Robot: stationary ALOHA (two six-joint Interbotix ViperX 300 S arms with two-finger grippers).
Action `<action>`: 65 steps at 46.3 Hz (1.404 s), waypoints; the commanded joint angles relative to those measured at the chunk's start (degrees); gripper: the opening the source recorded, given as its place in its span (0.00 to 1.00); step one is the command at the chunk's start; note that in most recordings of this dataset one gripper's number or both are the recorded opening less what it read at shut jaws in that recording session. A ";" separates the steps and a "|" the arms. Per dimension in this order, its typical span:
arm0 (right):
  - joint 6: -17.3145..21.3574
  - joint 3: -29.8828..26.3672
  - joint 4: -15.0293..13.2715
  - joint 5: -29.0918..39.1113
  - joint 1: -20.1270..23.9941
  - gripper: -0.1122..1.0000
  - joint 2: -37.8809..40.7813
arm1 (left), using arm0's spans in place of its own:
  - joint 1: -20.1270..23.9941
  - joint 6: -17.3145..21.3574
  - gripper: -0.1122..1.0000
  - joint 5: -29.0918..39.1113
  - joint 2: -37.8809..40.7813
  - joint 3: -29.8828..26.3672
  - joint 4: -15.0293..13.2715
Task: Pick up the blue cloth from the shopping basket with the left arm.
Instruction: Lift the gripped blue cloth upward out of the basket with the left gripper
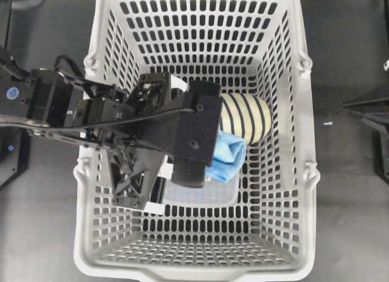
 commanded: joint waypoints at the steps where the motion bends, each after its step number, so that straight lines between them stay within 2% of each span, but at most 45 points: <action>1: 0.09 -0.44 0.09 -0.62 0.09 0.11 0.26 | -0.09 0.09 0.20 -0.79 -2.20 -0.18 0.18; 31: 0.09 -0.53 0.09 -0.70 0.09 0.11 0.00 | 0.70 -0.26 0.20 -0.09 -3.87 -4.48 0.18; 39: 0.09 -0.44 0.09 -0.70 0.09 0.11 0.00 | 0.79 -0.26 0.20 -2.11 -5.36 -3.69 0.18; 65: 0.09 -0.44 0.09 -0.44 0.09 0.11 0.00 | 0.79 -0.35 0.20 -2.20 -5.54 -3.34 0.18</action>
